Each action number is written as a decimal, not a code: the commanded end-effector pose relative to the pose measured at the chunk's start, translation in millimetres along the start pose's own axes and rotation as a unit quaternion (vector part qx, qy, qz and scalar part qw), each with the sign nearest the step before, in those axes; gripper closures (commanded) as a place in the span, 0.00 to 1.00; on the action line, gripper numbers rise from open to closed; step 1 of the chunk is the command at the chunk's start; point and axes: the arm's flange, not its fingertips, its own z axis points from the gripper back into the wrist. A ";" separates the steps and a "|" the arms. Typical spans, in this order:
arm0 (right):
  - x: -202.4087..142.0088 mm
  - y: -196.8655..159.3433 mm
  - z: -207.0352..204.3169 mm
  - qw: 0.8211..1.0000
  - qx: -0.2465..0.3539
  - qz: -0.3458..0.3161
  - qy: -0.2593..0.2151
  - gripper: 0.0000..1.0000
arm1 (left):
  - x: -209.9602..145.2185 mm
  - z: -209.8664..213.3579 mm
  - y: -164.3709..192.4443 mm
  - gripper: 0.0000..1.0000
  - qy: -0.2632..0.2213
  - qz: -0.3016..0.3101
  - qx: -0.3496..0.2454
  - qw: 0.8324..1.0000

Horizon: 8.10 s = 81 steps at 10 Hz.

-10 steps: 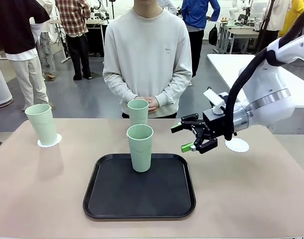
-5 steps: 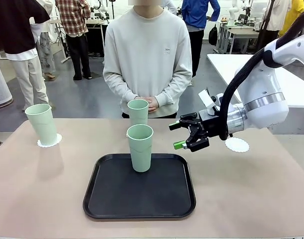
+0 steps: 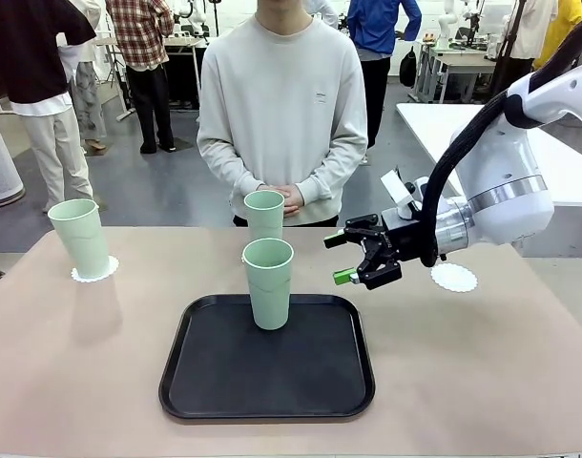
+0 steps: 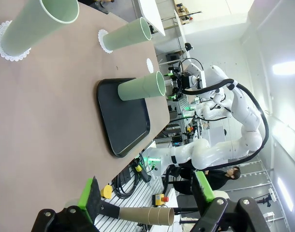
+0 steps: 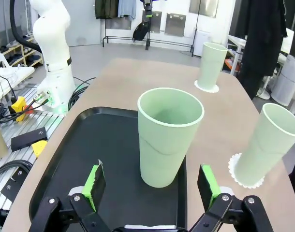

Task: Place coasters on the table and set cups on them.
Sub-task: Take one Reusable plastic cup from the Flat Tray and place it on a coaster set by the human.

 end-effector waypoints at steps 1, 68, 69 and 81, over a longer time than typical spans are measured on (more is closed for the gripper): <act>-16.0 -11.0 -6.3 0.999 -0.033 -0.021 -0.009 0.00 | -0.5 1.3 -0.6 0.00 -0.005 -0.005 -0.005 1.000; 78.0 -43.1 210.7 0.983 -0.130 -0.087 -0.097 0.17 | -0.5 1.3 -0.6 0.00 -0.005 -0.005 -0.005 1.000; 67.4 -42.6 239.3 0.979 -0.149 -0.092 -0.104 0.17 | -0.5 1.3 -0.6 0.00 -0.005 -0.005 -0.005 1.000; -8.9 -45.2 302.3 0.997 -0.067 -0.025 -0.034 0.17 | -0.5 1.3 -0.6 0.00 -0.005 -0.005 -0.005 1.000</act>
